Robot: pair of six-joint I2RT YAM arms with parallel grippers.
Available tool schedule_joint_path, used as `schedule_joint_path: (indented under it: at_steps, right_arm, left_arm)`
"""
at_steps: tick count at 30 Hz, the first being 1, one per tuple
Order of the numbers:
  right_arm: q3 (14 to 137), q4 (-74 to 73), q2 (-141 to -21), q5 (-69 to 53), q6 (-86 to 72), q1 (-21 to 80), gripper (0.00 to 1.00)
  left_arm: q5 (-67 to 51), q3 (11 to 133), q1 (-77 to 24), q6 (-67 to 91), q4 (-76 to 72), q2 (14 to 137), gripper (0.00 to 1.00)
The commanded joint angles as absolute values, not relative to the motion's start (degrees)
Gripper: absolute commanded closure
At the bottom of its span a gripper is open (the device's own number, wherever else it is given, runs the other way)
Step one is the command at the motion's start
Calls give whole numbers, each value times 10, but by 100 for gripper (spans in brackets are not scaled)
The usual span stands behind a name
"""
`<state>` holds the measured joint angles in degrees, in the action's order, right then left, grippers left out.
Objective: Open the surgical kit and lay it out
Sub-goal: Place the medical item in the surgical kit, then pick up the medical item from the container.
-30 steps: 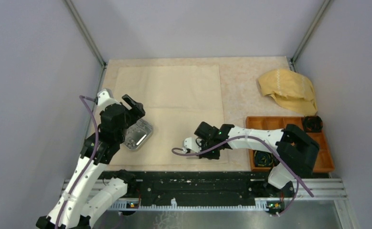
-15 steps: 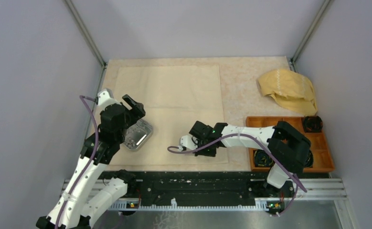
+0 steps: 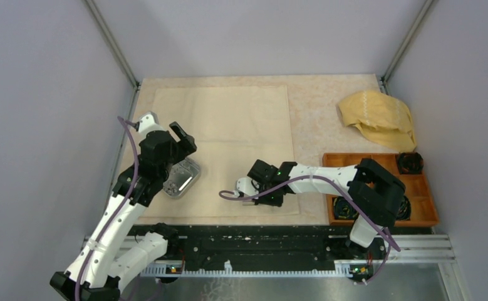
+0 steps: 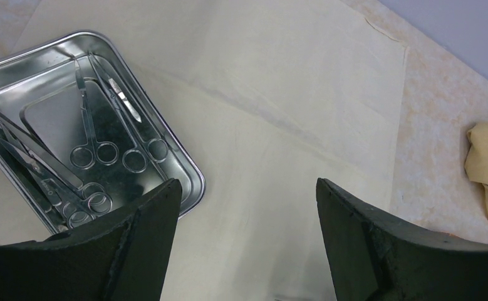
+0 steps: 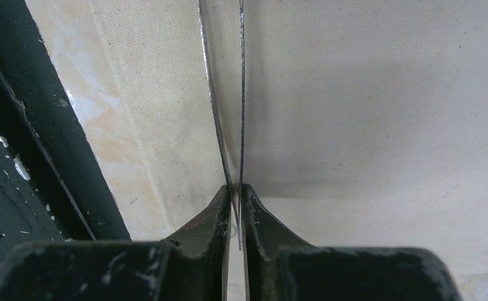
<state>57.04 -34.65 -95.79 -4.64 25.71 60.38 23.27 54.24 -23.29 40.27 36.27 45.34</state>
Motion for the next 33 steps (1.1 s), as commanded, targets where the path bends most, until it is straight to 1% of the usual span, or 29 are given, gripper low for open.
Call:
schedule_joint_path:
  at_steps: [1, 7, 11, 12, 14, 16, 18, 19, 21, 23, 26, 30, 33]
  right_arm:
    - [580, -330, -958, -47, 251, 615, 88]
    - [588, -344, -936, -40, 249, 617, 72]
    - [592, -355, -886, -17, 224, 618, 59]
    - [590, -351, -868, -5, 211, 618, 53]
    - [579, -336, -831, 19, 185, 614, 45]
    - [564, -306, -795, 24, 141, 595, 41]
    - [544, -269, -753, 9, 90, 560, 37]
    - [535, -251, -740, 3, 67, 543, 37]
    - [520, -229, -722, -21, 38, 518, 36]
    - [516, -221, -716, -20, 31, 509, 36]
    - [523, -230, -724, -11, 41, 507, 35]
    - [530, -239, -738, -9, 50, 507, 35]
    - [530, -236, -738, -10, 54, 507, 35]
  left_arm:
    - [225, 560, -233, 392, 339, 451, 15]
    - [223, 557, -233, 389, 336, 457, 15]
    - [228, 550, -232, 381, 343, 462, 13]
    - [230, 544, -233, 380, 345, 461, 12]
    - [246, 533, -232, 389, 364, 461, 10]
    - [272, 522, -228, 424, 407, 465, 2]
    - [282, 517, -207, 463, 467, 475, 2]
    - [274, 514, -179, 474, 486, 484, 2]
    - [218, 508, -112, 463, 500, 515, 4]
    - [166, 509, -54, 444, 511, 557, 4]
    - [141, 526, -11, 435, 524, 637, 7]
    - [120, 554, 26, 415, 506, 726, 12]
    - [129, 572, 53, 396, 474, 776, 22]
